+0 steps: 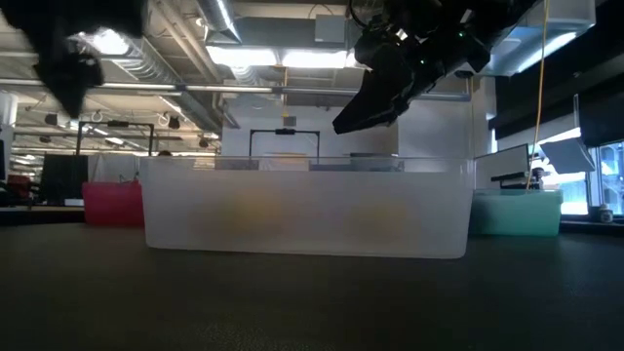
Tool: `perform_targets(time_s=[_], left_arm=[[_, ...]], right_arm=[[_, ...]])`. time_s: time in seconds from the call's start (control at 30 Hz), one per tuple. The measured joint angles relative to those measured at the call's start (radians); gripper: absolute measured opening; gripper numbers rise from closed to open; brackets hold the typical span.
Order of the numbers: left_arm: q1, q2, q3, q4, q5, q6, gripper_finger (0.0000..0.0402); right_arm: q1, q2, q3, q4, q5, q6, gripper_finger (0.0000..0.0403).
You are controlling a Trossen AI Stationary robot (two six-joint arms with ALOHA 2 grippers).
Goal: Sort produce into baskets
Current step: Put the lemon into the white bin
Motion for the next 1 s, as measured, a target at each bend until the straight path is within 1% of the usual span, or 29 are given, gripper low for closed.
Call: perform_targets(time_s=[0.33,0.5,0.67,0.93,1.0], left_arm=[[-0.102,0.139,0.0,-0.282,0.054,-0.112,0.0363],[-0.125,0.227,0.0,-0.377,0.058,-0.103,0.0363],[-0.125,0.339,-0.001,-0.389,0.157,-0.06,0.0363],[-0.115,0.497,-0.066,-0.422,0.222,0.048,0.0363],[-0.114,0.527,-0.067,-0.384,0.225,0.077,0.0361]], right_arm=[[0.0,0.0,0.0,0.0,0.002,0.0,0.0152],[0.0,0.0,0.0,0.0,0.003,0.0,0.0152],[0.0,0.0,0.0,0.0,0.003,0.0,0.0152],[0.0,0.0,0.0,0.0,0.003,0.0,0.0152],[0.0,0.0,0.0,0.0,0.001,0.0,0.0152]])
